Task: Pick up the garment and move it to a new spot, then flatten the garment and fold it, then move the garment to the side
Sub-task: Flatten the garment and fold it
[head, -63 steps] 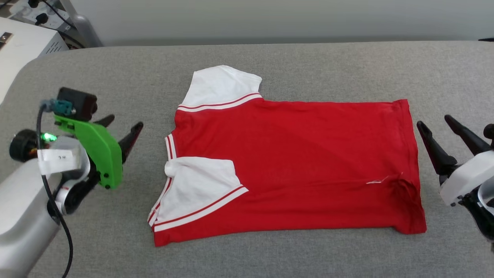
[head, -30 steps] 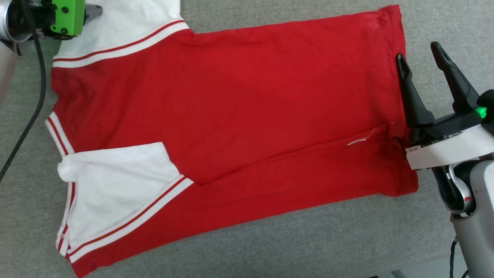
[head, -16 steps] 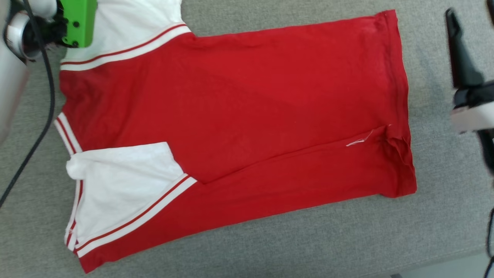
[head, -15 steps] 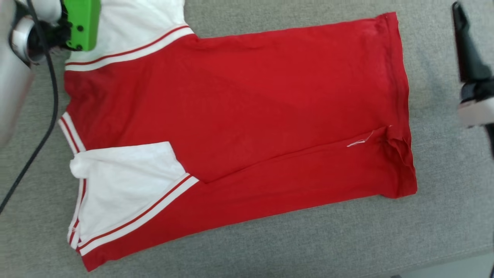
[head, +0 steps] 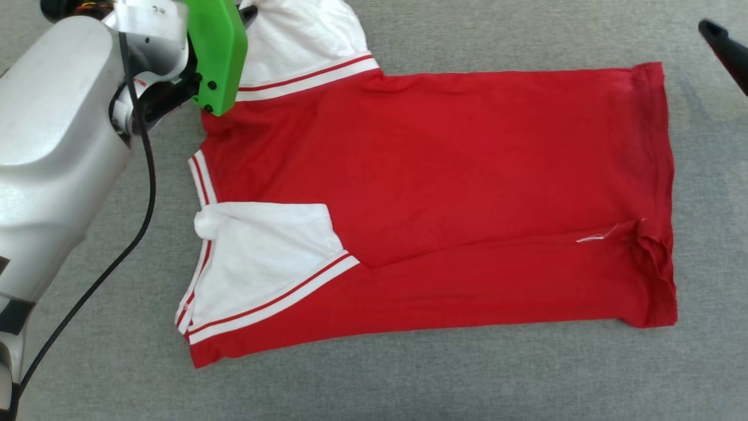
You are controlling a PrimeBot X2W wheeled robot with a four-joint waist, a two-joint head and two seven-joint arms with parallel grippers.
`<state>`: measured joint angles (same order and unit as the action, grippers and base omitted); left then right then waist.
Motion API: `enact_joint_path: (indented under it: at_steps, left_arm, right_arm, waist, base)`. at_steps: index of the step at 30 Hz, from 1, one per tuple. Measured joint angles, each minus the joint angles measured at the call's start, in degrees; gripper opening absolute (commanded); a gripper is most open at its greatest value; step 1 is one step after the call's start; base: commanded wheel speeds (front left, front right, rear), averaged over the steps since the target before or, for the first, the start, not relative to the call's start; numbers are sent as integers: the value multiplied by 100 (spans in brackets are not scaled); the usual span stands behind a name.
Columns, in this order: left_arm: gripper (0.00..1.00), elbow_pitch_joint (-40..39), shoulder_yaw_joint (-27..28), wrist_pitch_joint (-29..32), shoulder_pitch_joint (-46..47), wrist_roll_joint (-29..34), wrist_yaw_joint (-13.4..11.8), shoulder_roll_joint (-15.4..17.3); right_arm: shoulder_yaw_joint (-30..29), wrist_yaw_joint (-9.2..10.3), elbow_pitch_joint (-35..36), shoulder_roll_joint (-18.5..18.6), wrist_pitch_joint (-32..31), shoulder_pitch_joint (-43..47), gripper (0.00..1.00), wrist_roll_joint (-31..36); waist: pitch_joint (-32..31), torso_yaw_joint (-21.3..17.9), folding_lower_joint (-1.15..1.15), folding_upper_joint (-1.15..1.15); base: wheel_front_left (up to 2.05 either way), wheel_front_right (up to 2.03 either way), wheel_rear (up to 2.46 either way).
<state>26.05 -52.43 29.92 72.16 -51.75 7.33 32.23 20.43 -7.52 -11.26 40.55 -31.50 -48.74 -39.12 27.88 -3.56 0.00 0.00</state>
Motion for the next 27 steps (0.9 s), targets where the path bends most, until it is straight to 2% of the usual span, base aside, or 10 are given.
enact_joint_path:
  at_steps: [2, 7, 14, 19, 20, 21, 23, 24, 27]
  left_arm:
    - [0, -102, -29, -63, 2, 38, 0, -26]
    - [0, -270, -43, -124, 11, 76, -1, -53]
    - [0, -379, -52, -242, 46, 123, -8, -134]
    - [0, -337, -87, -292, 48, 197, -8, -140]
    - [0, -307, -98, -305, 47, 197, -8, -141]
    - [0, -277, -102, -336, 46, 197, -8, -138]
    - [0, -216, -109, -417, 41, 197, -8, -124]
    - [0, -137, -129, -579, -15, 197, -8, -89]
    - [0, -110, -170, -758, -209, 205, -8, -12]
  right_arm:
    - [153, 0, -268, 45, -532, -185, 100, -203]
    - [334, 0, -873, -93, -1236, -468, 100, -454]
    - [443, 1, -1715, -538, -1096, -533, 100, -442]
    - [683, 7, -1940, -491, -895, -521, 100, -468]
    - [717, 7, -1965, -490, -766, -521, 45, -487]
    - [767, 7, -1979, -486, -650, -521, 0, -492]
    - [877, 7, -1997, -471, -324, -522, 0, -511]
    - [1071, 0, -1992, -493, 194, -493, 0, -557]
    - [1203, 0, -1946, -450, 645, -308, 0, -637]
  waist:
    - [0, 110, 0, 0]
    - [95, 258, 0, 0]
    - [329, 402, 0, 0]
    - [423, 451, 0, 0]
    - [417, 448, 0, 0]
    - [403, 444, 0, 0]
    - [343, 431, 0, 0]
    - [190, 403, 0, 0]
    - [-33, 374, 0, 0]
  base:
    - [0, 0, 0]
    - [0, 0, 0]
    - [0, 0, 0]
    - [0, 0, 0]
    - [0, 0, 0]
    - [0, 0, 0]
    - [0, 0, 0]
    - [0, 0, 0]
    - [0, 0, 0]
